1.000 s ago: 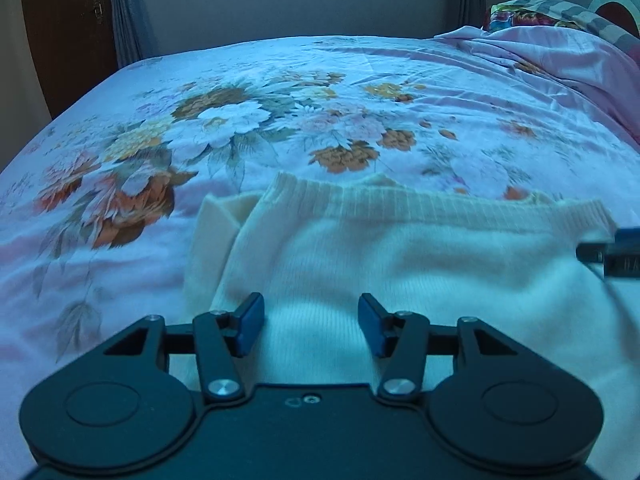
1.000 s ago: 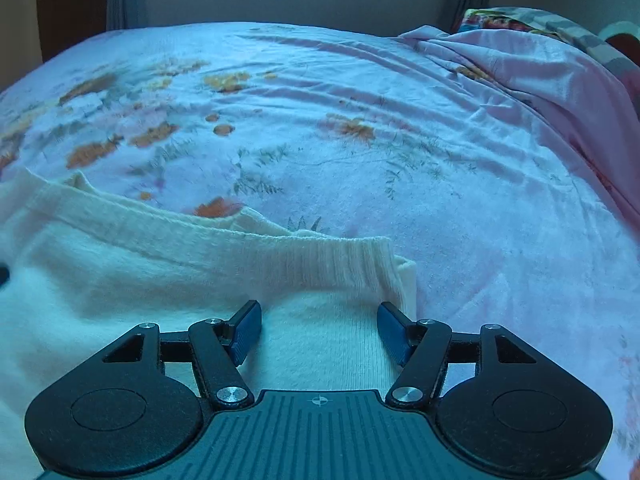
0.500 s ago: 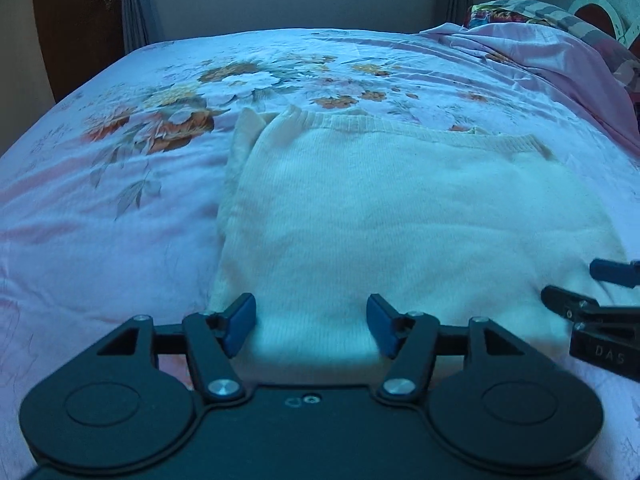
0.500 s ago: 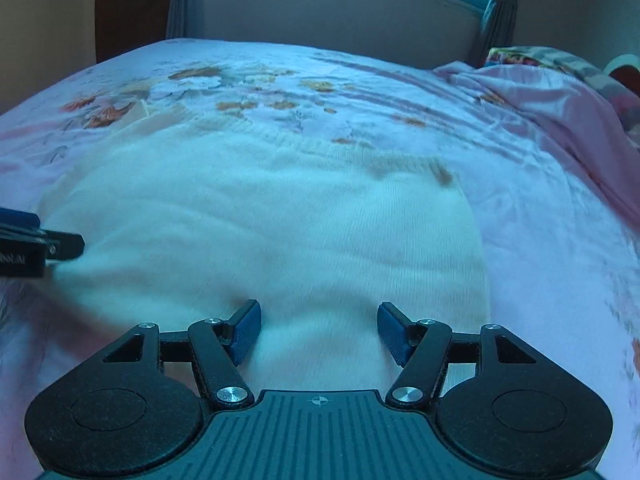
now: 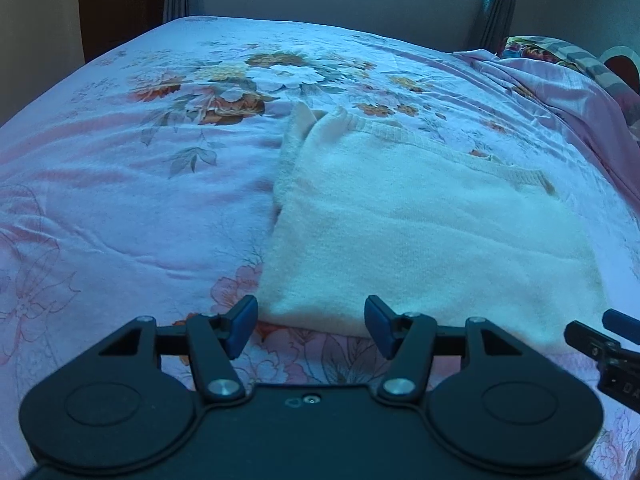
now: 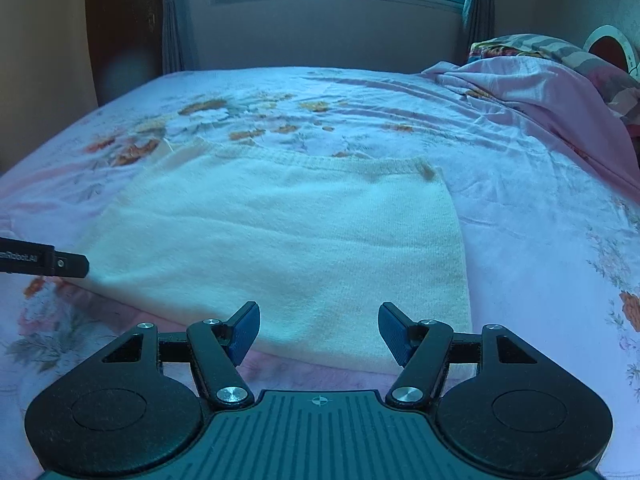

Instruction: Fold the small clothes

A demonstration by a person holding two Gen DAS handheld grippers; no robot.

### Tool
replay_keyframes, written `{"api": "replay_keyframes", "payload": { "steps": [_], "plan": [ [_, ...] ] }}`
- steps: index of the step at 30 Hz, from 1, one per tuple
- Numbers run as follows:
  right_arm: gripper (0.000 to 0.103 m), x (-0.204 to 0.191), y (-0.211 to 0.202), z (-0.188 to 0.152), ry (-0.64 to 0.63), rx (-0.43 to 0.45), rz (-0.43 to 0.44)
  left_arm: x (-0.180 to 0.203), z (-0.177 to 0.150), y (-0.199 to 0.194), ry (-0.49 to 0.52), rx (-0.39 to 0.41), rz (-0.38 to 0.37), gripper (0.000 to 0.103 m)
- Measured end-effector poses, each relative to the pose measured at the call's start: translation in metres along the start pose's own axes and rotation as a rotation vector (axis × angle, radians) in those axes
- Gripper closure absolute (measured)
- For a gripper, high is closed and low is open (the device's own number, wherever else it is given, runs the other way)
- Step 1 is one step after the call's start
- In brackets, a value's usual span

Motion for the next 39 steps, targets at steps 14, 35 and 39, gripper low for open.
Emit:
{"api": "replay_keyframes", "payload": {
  "steps": [14, 35, 39],
  "plan": [
    [0.038, -0.005, 0.007, 0.012, 0.042, 0.008, 0.054, -0.036, 0.033, 0.021, -0.124, -0.035, -0.098, 0.046],
    [0.038, 0.002, 0.045, 0.017, 0.087, -0.019, 0.078, -0.053, 0.048, 0.102, -0.383, -0.173, -0.426, 0.069],
    [0.038, 0.0, 0.048, 0.019, 0.083, -0.017, 0.08, -0.053, 0.05, 0.113, -0.417, -0.166, -0.473, 0.066]
  ]
}}
Point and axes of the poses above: each gripper's, at about its wrist camera, not at the fingertips, and y roughly the way its jaws point, x to its right, z to its top, the point moved 6 cm from there along y, roughly the way its jaws point, and after that the axes turned 2 degrees about -y, right-handed, at the moved point
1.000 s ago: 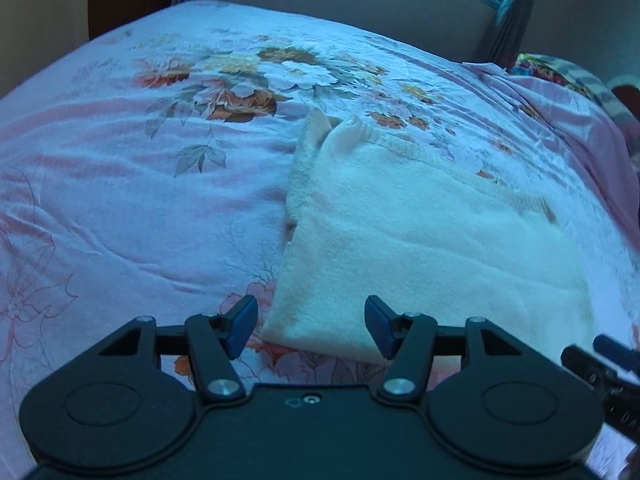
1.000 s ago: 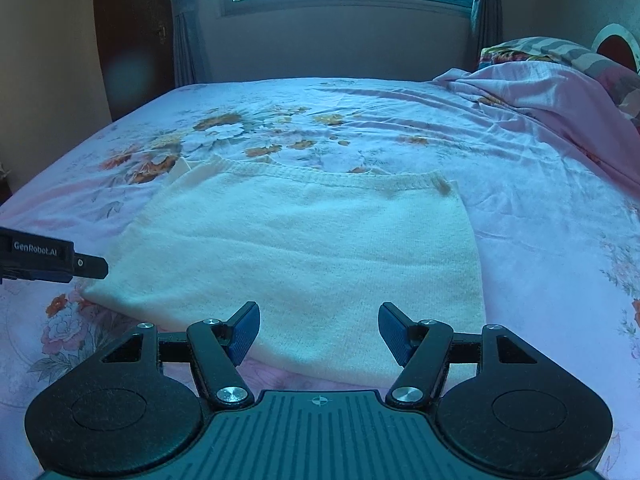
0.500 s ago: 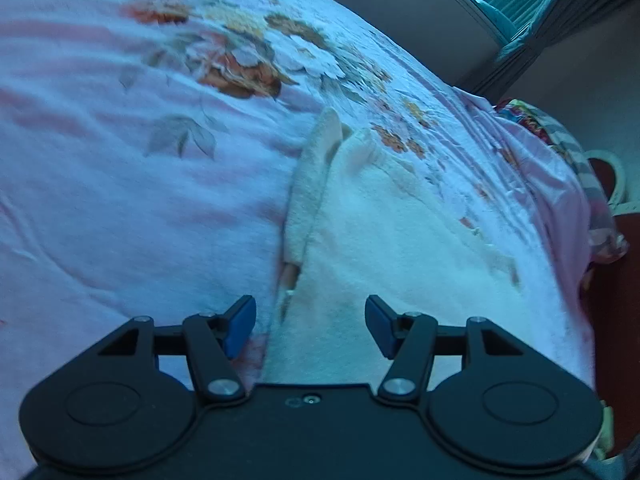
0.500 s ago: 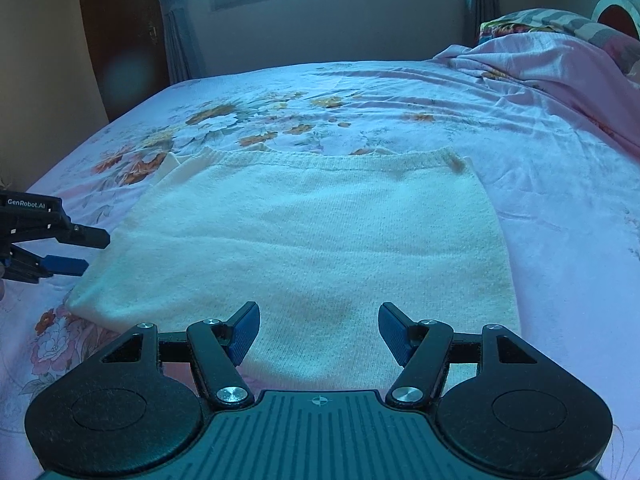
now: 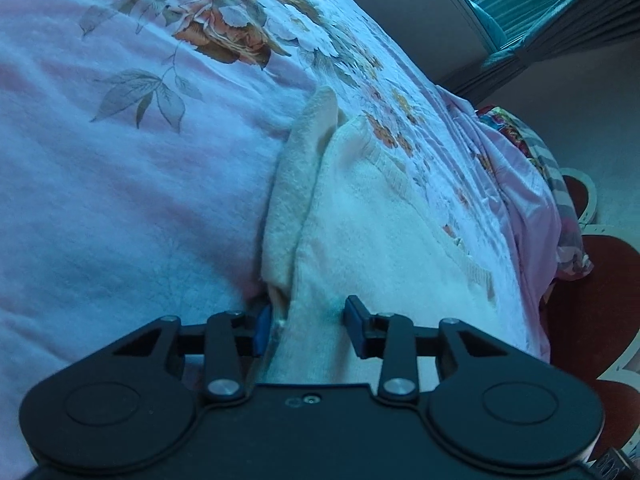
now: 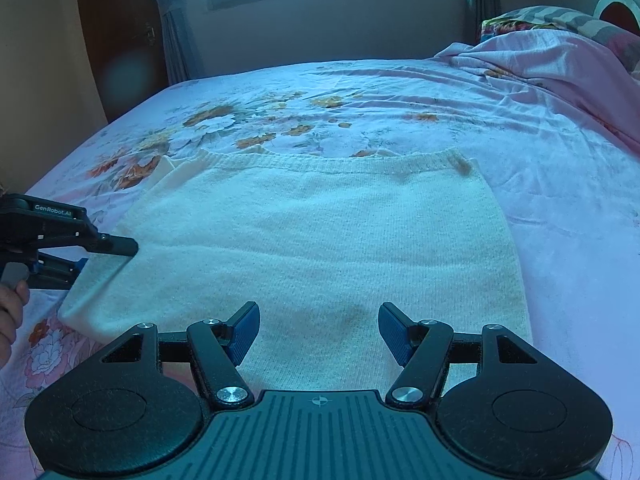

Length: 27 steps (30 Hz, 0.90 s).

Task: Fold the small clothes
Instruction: 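Grasp the side edge of the folded sweater with the left gripper, then fold the held side edge toward the middle with the left gripper and release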

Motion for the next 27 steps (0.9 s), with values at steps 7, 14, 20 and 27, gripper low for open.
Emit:
{"api": "replay_keyframes", "payload": {
  "steps": [7, 14, 20, 27],
  "plan": [
    [0.038, 0.0, 0.009, 0.003, -0.006, -0.006, -0.002, 0.003, 0.01, 0.018, -0.042, 0.026, -0.066, 0.07],
    [0.038, -0.001, 0.019, 0.018, -0.044, 0.011, -0.021, 0.005, 0.006, 0.02, -0.067, 0.048, -0.063, 0.093],
    [0.038, -0.001, 0.042, 0.048, -0.068, 0.037, -0.057, 0.038, 0.01, 0.003, 0.018, 0.083, -0.055, 0.095],
    [0.038, -0.005, 0.075, 0.031, -0.122, -0.053, -0.029, 0.114, -0.002, -0.003, 0.173, 0.065, -0.087, 0.095]
  ]
}}
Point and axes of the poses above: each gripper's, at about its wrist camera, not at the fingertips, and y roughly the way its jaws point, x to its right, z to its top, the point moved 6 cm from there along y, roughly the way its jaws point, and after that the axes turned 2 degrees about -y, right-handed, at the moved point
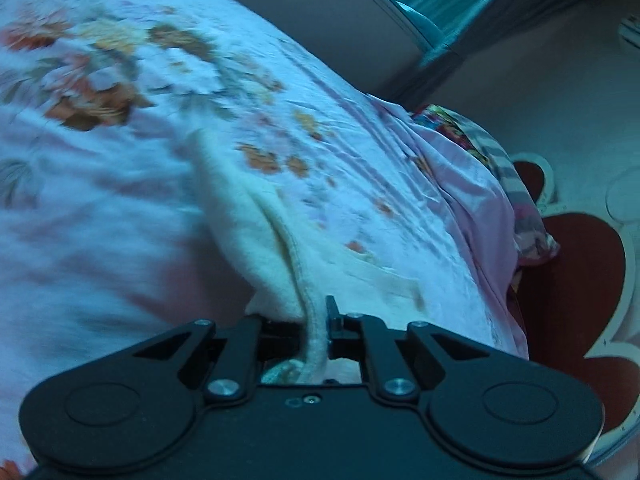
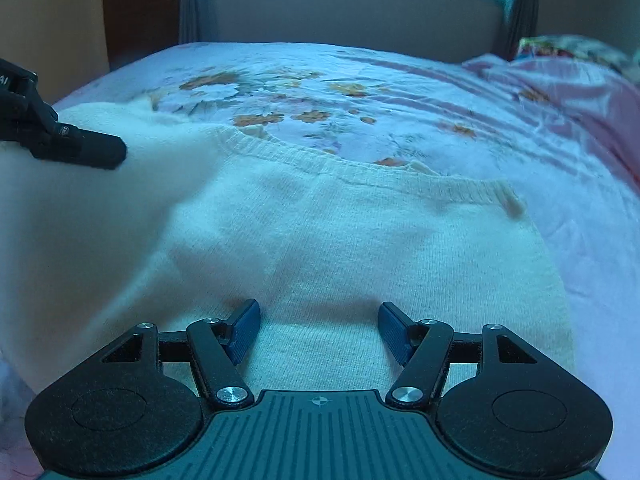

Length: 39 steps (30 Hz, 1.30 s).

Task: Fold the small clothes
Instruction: 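Fold the held side edge toward the middle with the left gripper and release, then move the right gripper to the other side edge and grasp it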

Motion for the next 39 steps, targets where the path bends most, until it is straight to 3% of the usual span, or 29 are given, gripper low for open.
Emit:
{"api": "replay_keyframes", "payload": {
  "steps": [3, 8, 11, 15, 18, 24, 28, 32, 37, 39],
  "plan": [
    [0.038, 0.023, -0.024, 0.0, 0.116, 0.036, 0.031, 0.042, -0.009, 0.014, 0.081, -0.03, -0.011, 0.095],
    [0.038, 0.078, -0.065, -0.014, 0.293, 0.075, 0.085, 0.101, -0.058, 0.067, 0.195, -0.134, 0.029, 0.092],
    [0.038, 0.106, -0.081, -0.026, 0.352, 0.066, 0.099, 0.115, -0.09, 0.097, 0.203, -0.199, 0.059, 0.08],
    [0.038, 0.127, -0.097, -0.038, 0.414, 0.07, 0.144, 0.128, -0.1, 0.097, 0.133, -0.236, -0.016, 0.08],
    [0.038, 0.13, -0.102, -0.04, 0.439, 0.082, 0.167, 0.137, -0.094, 0.084, 0.157, -0.218, -0.027, 0.08],
    [0.038, 0.123, -0.113, -0.038, 0.508, 0.095, 0.249, 0.104, -0.081, 0.044, 0.231, -0.129, 0.108, 0.077],
    [0.038, 0.112, -0.097, -0.037, 0.524, 0.054, 0.271, 0.072, -0.09, 0.028, 0.245, -0.125, 0.178, 0.077],
    [0.038, 0.111, -0.073, -0.03, 0.588, 0.025, 0.285, 0.062, -0.112, 0.032, 0.273, -0.145, 0.18, 0.077],
    [0.038, 0.107, -0.048, -0.013, 0.555, 0.014, 0.267, 0.053, -0.127, 0.038, 0.22, -0.141, 0.144, 0.077],
    [0.081, 0.106, -0.039, -0.009, 0.52, 0.004, 0.238, 0.051, -0.125, 0.037, 0.198, -0.146, 0.131, 0.077]
  ]
}}
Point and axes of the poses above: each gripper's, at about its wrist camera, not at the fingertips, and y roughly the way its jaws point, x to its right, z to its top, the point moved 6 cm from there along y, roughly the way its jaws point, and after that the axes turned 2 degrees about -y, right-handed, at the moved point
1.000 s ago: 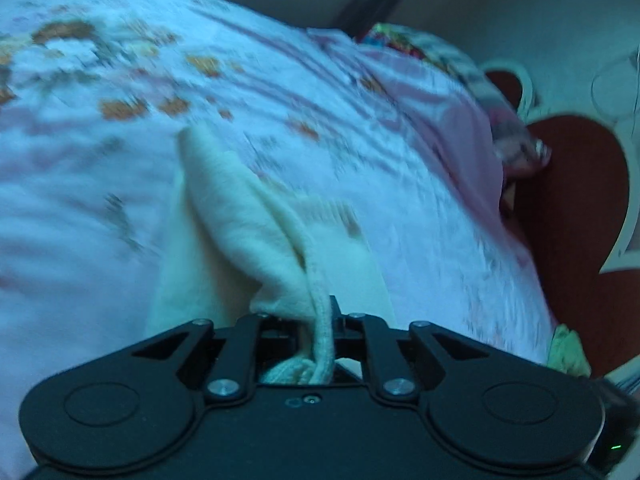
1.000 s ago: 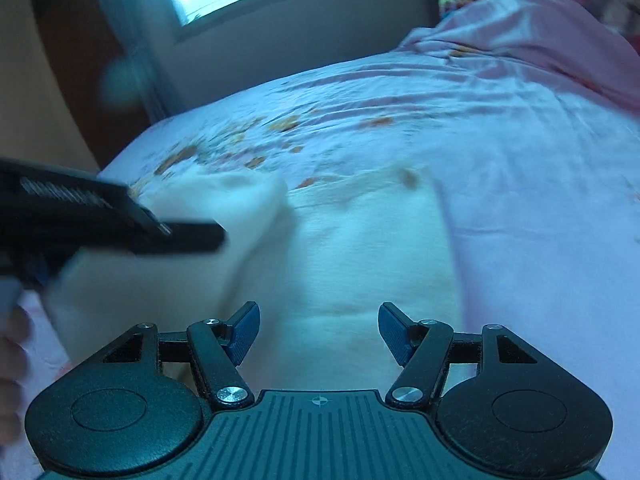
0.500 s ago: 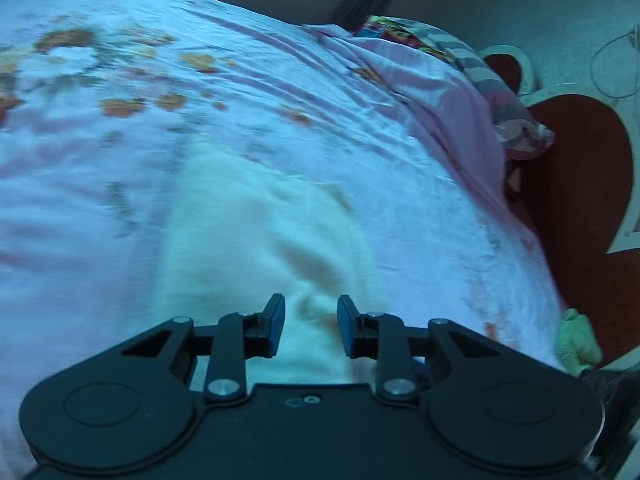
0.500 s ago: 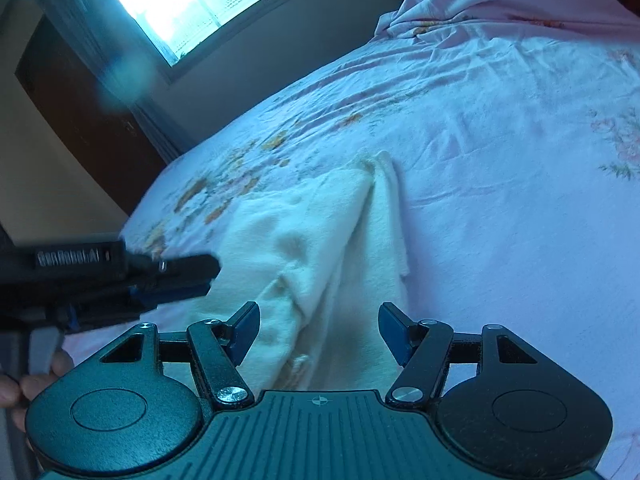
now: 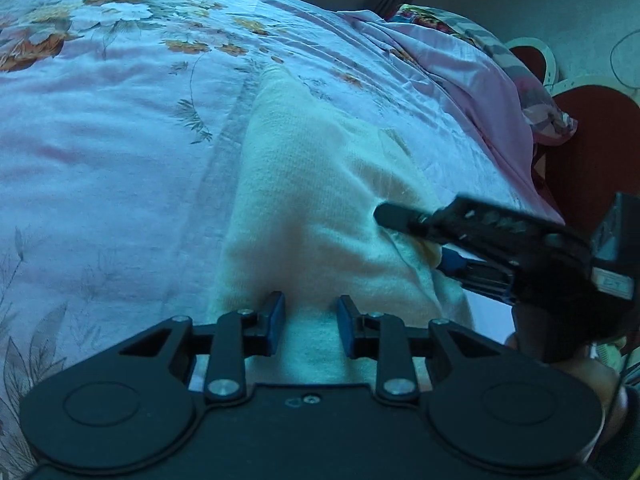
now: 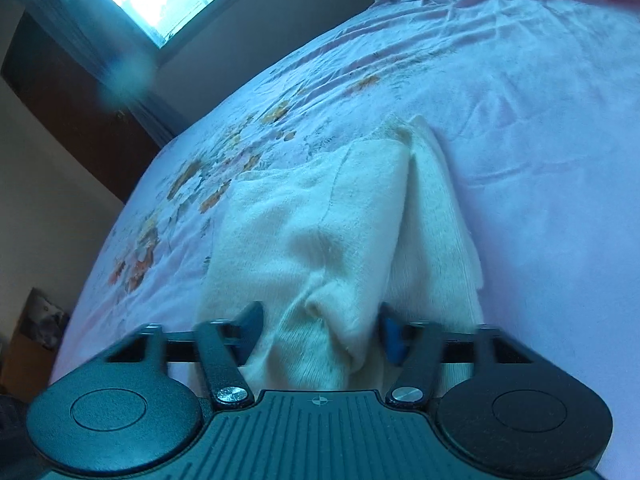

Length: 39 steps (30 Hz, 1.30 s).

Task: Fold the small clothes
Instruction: 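Move the right gripper to the other side edge and grasp it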

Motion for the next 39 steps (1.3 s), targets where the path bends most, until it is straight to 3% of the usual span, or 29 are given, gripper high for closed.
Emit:
{"api": "replay_keyframes", "payload": {
  "steps": [5, 8, 11, 12, 19, 24, 25, 27, 28, 30, 32, 33, 39],
  "plan": [
    [0.083, 0.012, 0.01, 0.003, 0.068, -0.006, 0.01, -0.002, 0.002, 0.0, -0.012, -0.003, -0.019, 0.077],
    [0.074, 0.015, 0.015, 0.009, 0.135, -0.008, 0.039, 0.002, 0.001, 0.001, 0.013, 0.004, -0.008, 0.077],
    [0.079, 0.013, 0.02, 0.013, 0.115, -0.014, 0.032, 0.002, 0.002, 0.001, -0.002, 0.006, -0.008, 0.077],
    [0.085, 0.008, 0.018, 0.014, 0.087, -0.002, 0.027, 0.002, 0.003, 0.0, -0.006, 0.01, -0.008, 0.077],
    [0.086, -0.046, -0.022, 0.036, -0.305, 0.197, -0.056, 0.025, 0.008, -0.002, 0.052, 0.056, -0.042, 0.077],
    [0.086, -0.051, -0.034, 0.047, -0.498, 0.281, -0.129, 0.055, 0.006, 0.017, 0.099, 0.041, -0.086, 0.077],
    [0.086, -0.038, -0.025, 0.046, -0.461, 0.217, -0.151, 0.057, 0.003, 0.024, 0.105, 0.007, -0.065, 0.077],
    [0.086, 0.009, -0.001, 0.038, -0.212, -0.008, -0.13, 0.05, -0.002, 0.03, 0.076, -0.025, -0.062, 0.077],
    [0.086, 0.026, 0.001, 0.034, -0.12, -0.042, -0.096, 0.046, -0.003, 0.028, 0.065, -0.031, -0.073, 0.077],
    [0.082, 0.038, -0.011, 0.031, -0.043, -0.018, -0.022, 0.039, -0.002, 0.022, 0.05, -0.046, -0.09, 0.077],
    [0.068, 0.039, -0.026, 0.027, -0.006, -0.008, 0.045, 0.033, 0.0, 0.016, 0.038, -0.047, -0.094, 0.078],
    [0.065, 0.039, -0.032, 0.023, 0.01, -0.011, 0.064, 0.031, 0.001, 0.012, 0.037, -0.045, -0.091, 0.078],
    [0.065, 0.033, -0.062, -0.01, -0.016, -0.05, 0.043, 0.022, 0.008, -0.011, 0.074, 0.009, -0.028, 0.078]
  ]
}}
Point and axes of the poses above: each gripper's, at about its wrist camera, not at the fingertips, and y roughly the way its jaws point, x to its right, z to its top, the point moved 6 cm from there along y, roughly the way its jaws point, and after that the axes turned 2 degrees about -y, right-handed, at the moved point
